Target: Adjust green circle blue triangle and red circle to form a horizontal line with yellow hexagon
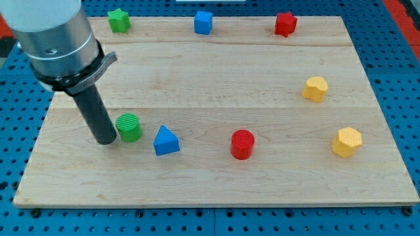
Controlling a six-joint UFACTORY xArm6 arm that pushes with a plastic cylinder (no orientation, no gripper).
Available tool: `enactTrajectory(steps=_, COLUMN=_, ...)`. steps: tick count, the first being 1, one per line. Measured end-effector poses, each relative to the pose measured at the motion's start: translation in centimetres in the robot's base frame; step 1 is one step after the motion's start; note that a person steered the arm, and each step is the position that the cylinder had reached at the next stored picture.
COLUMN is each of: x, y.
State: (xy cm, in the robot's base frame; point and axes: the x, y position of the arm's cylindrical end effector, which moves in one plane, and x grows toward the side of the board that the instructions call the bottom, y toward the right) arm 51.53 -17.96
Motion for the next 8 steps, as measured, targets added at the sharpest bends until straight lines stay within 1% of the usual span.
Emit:
enactTrajectory(steps=1, x=2.7, y=0.2)
enactTrajectory(steps=2, x=3.2, y=8.6)
enactTrajectory(steps=3, x=2.8, y=11.6)
enactTrajectory(steps=4, x=3.8, y=12.7)
enactTrajectory(steps=5, x=3.7, y=9.7)
enactTrajectory(steps=6, x=2.1, y=8.5)
enactTrajectory(steps=7, x=1.5, y=10.9)
enactTrajectory(steps=8, x=4.2, y=12.4)
